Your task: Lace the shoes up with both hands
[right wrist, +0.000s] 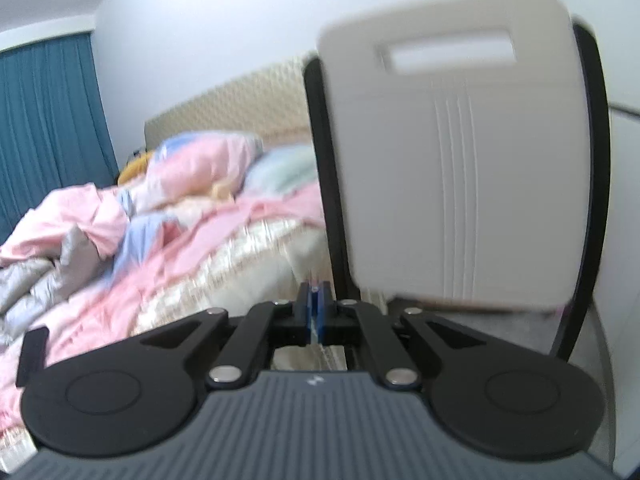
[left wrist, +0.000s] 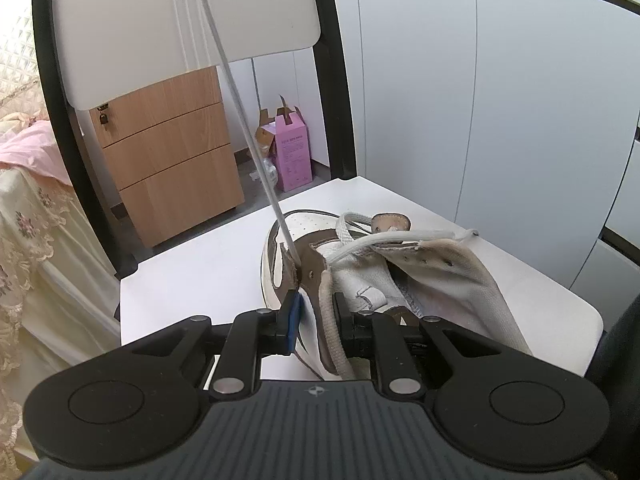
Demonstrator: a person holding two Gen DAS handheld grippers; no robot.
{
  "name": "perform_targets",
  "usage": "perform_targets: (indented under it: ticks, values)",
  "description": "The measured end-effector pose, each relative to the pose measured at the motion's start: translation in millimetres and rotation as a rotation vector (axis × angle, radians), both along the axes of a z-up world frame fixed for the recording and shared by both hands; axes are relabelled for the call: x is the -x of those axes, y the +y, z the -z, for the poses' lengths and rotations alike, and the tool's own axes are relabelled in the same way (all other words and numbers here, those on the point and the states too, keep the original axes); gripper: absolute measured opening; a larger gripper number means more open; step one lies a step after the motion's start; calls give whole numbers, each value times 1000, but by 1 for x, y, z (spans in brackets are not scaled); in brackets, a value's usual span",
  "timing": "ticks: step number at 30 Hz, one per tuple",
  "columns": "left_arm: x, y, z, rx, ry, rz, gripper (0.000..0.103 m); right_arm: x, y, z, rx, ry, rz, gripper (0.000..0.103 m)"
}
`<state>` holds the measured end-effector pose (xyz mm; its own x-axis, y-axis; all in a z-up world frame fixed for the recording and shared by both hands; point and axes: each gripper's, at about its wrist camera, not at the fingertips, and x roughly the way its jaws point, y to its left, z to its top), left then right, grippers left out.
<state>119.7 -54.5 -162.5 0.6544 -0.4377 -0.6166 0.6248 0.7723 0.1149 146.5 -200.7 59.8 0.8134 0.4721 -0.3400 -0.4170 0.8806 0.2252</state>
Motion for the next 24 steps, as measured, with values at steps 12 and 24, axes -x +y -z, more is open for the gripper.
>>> perform_targets:
  ticks: [12, 24]
  values:
    - [7, -5, -6, -4, -6, -12, 17, 14, 33, -99, -1, -244, 64, 3]
    - [5, -6, -6, -5, 1, -13, 18, 5, 48, -162, -6, -440, 106, 1]
